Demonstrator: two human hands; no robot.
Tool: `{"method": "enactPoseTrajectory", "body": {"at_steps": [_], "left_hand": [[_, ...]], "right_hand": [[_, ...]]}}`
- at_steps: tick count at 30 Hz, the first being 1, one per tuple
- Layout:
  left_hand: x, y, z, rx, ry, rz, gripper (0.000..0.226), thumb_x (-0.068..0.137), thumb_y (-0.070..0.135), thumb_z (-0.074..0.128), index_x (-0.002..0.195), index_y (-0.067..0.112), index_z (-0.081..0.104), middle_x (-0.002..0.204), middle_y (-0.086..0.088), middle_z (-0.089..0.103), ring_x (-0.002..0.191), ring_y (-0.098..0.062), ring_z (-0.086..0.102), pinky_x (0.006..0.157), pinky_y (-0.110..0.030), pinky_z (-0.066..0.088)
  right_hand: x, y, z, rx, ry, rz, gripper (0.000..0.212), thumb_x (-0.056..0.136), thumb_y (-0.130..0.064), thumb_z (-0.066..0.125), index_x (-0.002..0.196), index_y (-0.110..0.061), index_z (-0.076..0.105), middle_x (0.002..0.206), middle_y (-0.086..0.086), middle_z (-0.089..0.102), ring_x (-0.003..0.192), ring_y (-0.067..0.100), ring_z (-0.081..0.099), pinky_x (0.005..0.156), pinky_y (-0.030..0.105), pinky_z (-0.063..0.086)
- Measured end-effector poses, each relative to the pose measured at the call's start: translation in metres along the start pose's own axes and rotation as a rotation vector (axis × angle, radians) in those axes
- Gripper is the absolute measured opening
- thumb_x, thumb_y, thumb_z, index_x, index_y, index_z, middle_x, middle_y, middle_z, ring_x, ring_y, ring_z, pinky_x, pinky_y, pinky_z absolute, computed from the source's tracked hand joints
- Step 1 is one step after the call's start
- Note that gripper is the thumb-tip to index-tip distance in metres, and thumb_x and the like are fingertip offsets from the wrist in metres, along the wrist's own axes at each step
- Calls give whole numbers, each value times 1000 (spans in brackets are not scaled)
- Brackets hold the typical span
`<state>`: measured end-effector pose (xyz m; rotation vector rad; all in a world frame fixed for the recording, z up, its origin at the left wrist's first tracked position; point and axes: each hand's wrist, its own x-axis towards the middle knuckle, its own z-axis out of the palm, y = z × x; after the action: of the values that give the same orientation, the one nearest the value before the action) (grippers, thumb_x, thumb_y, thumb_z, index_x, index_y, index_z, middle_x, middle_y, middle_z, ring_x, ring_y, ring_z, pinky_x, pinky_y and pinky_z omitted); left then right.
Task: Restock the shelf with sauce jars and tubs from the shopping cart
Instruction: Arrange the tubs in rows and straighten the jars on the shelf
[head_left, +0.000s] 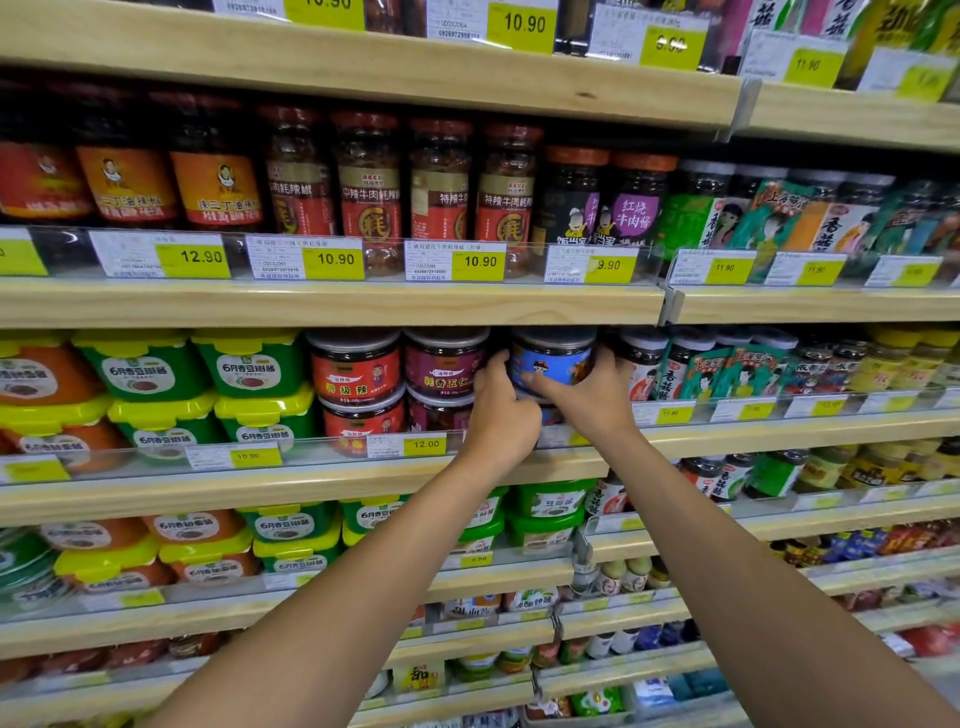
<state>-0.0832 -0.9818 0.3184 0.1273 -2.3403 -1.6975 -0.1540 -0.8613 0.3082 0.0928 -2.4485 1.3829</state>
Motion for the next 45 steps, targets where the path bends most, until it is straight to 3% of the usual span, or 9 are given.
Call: {"method": "enactPoseTrajectory", "body": {"at_steps": [5,8,14,18,24,33,36,41,45], "left_hand": [[5,1,-3,-15,-47,-6,63,90,0,45,149,23,41,145,-4,52,125,-23,53,95,-26,39],[5,-4,-8,-2,-85,-34,70,89,-1,46,154,23,33,150,-1,47,132,-23,49,109,-36,42],[-1,-16,-20,30,-97,31,54,83,12,51,136,25,53,134,3,60,110,-16,64,101,-41,51],[-21,-34,-36,-18,147,137,31,92,4,61,115,24,55,109,7,62,82,-14,69,79,-37,59],[-33,-50,-60,97,389,120,61,92,13,67,144,22,36,142,8,34,71,-3,64,67,-25,53],[-31,-56,-58,239,266,100,82,93,25,66,158,29,17,164,9,20,100,-20,69,88,-47,57],[-40,-62,-71,277,372,162,67,94,23,64,151,31,31,154,9,32,85,-11,66,76,-42,59],[-47,-81,-99,268,621,192,69,92,19,69,151,22,33,150,1,37,136,-21,40,106,-46,47],[-43,-85,-113,294,604,116,82,92,22,69,158,19,20,157,-4,32,138,-25,39,108,-44,45]], "right_hand": [[5,7,-4,101,-78,-28,81,75,-35,87,139,-10,43,125,4,60,91,6,65,57,13,53],[8,12,-5,189,-165,-21,69,86,-15,76,145,-14,40,128,2,61,94,3,65,58,15,54],[2,4,4,67,-90,-99,80,68,-39,91,132,-16,50,115,-2,52,109,12,51,90,28,46],[5,7,5,51,-67,-134,73,73,-33,89,130,-9,51,124,7,58,115,20,55,90,30,46],[3,9,-3,81,-162,-114,68,73,-42,86,126,-25,49,123,-5,62,110,16,62,89,47,57],[-4,8,13,36,-73,-145,83,61,-37,95,127,-15,50,122,0,64,105,15,61,84,27,47],[-3,9,12,22,-90,-133,81,64,-36,93,128,-15,49,118,-2,62,102,14,58,83,27,45],[2,11,16,62,-133,-86,80,70,-35,90,134,-14,47,126,3,64,113,21,60,89,30,46],[5,10,14,46,-142,-78,82,72,-34,89,137,-11,45,130,5,62,118,24,59,89,27,43]]}}
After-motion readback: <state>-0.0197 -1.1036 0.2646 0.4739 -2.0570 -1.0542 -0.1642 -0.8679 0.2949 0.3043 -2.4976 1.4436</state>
